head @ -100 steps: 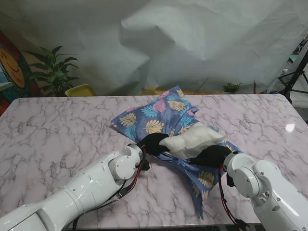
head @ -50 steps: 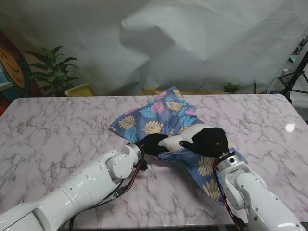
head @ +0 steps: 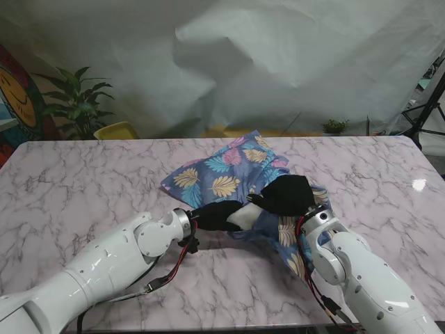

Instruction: Put a pillowcase on a pillow

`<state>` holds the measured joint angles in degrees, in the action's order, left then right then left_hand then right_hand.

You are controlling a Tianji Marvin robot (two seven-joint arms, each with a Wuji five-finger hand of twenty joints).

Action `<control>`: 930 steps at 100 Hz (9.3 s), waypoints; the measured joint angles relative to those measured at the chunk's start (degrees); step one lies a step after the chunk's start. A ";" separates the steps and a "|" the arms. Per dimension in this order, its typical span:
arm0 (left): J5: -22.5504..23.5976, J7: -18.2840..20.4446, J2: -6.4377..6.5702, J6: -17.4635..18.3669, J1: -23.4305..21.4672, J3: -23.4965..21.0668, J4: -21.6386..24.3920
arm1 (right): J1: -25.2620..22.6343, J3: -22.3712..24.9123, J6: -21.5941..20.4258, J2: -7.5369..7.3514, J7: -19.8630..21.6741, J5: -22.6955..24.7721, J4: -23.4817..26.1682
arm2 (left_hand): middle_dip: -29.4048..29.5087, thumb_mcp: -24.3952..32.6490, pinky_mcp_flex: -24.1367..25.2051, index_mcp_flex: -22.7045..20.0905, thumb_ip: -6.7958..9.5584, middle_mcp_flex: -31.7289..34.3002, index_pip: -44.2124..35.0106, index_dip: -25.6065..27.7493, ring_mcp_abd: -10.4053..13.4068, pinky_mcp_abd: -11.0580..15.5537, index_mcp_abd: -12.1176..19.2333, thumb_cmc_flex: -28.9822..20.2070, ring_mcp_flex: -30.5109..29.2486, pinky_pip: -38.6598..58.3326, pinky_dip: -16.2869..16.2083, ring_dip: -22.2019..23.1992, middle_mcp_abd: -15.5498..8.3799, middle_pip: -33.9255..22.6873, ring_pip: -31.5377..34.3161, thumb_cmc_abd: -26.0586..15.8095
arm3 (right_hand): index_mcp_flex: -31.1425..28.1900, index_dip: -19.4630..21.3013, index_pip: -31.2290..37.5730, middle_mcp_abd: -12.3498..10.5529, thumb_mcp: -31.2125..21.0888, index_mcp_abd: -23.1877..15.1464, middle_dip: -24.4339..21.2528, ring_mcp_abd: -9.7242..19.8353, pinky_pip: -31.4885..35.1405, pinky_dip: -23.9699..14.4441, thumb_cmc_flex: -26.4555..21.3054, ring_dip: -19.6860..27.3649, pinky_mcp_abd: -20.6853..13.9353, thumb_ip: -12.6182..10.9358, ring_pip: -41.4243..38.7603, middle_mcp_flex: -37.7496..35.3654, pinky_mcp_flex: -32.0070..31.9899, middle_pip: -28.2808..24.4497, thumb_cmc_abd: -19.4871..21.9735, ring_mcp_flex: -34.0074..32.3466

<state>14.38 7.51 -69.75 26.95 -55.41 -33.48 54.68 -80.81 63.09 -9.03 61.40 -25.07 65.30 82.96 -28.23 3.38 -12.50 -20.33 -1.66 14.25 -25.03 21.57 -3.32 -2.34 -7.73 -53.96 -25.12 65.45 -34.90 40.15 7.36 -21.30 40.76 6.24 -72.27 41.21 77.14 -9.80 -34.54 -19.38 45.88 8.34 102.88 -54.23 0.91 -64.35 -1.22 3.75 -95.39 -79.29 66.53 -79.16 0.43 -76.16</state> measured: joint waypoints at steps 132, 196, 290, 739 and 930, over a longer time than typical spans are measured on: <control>11.95 -30.08 -10.02 22.04 3.77 3.97 -17.83 | -0.36 -0.30 -4.13 0.78 0.29 -5.23 -0.84 | 6.64 22.23 1.65 -26.83 -3.11 30.93 -15.85 2.99 0.21 0.02 11.33 -15.36 -13.25 -9.99 2.19 0.82 -13.78 -4.32 -18.42 12.08 | -0.02 0.16 2.03 -0.20 -0.93 -1.21 0.62 0.01 0.17 -0.53 0.56 -0.04 0.00 0.37 -0.54 -0.01 0.01 -1.47 0.00 0.00; -11.88 -1.68 -15.43 29.31 8.41 8.37 -31.37 | 1.06 -2.27 -5.38 2.53 0.55 -11.71 -1.35 | 8.31 -3.62 3.79 -9.25 -1.71 29.36 -0.24 -2.87 -1.25 1.14 5.56 21.37 -10.17 -7.70 0.54 -4.23 -9.30 2.09 -11.98 -27.71 | -0.67 0.04 1.48 -0.19 -0.91 -0.01 0.63 0.01 0.38 -0.53 0.56 -0.04 0.00 0.37 -0.54 -0.49 0.67 -1.47 0.00 -0.49; -17.87 4.96 -14.27 29.94 7.06 7.74 -30.41 | 0.90 1.74 -5.29 2.50 7.09 -16.36 -4.38 | 10.09 -6.13 9.01 -4.14 -0.10 18.50 6.51 -3.32 -3.13 1.22 3.80 33.41 -0.97 -22.98 1.96 -11.99 -5.56 6.38 -23.01 -27.11 | -0.67 -2.14 -0.95 -0.20 -0.05 -0.18 -0.14 0.01 0.53 3.42 0.56 1.22 0.00 0.38 -0.54 -0.49 0.69 -1.47 0.00 -0.53; -10.89 1.06 -15.27 24.01 8.47 9.99 -29.90 | -5.26 14.92 6.71 -2.33 24.32 4.02 10.03 | -4.01 16.48 -1.81 -20.68 6.30 34.52 -44.10 16.91 1.44 4.67 2.80 5.52 -17.12 -7.81 4.28 -7.64 -7.00 -9.24 -8.15 5.36 | -0.09 10.01 2.14 -0.77 15.29 -5.16 -11.67 -3.32 -31.94 27.36 -10.53 27.33 5.36 2.27 54.80 10.87 -34.62 29.03 -3.99 10.22; -22.65 12.88 -3.19 6.52 2.49 5.65 -6.68 | -21.69 20.09 23.20 -0.55 35.81 6.75 30.94 | 7.84 -0.15 7.65 9.65 3.41 10.27 23.53 -8.62 -1.86 3.55 2.29 -12.37 -3.71 -20.86 4.28 -11.09 -2.74 4.76 -18.72 -8.65 | 44.67 -18.19 -36.17 8.80 9.86 9.36 -23.60 -8.14 -40.39 34.73 -10.58 44.96 8.34 2.26 70.88 45.31 -51.87 40.32 -8.80 37.14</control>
<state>-8.26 20.39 -72.93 33.47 -52.92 -27.82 48.00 -102.50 83.18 14.18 60.85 10.75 72.05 113.89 -20.39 3.23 -4.85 -10.69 1.75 24.52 -1.49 12.95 -5.18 1.21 -5.44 -66.33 -28.82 44.59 -30.62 29.06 4.62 -16.54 22.04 -2.41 -27.60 23.02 40.97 -1.00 -24.68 -10.02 22.28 0.21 62.49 -19.49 -9.67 -19.39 7.12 6.01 -24.52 -33.98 14.66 -38.84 -8.37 -39.02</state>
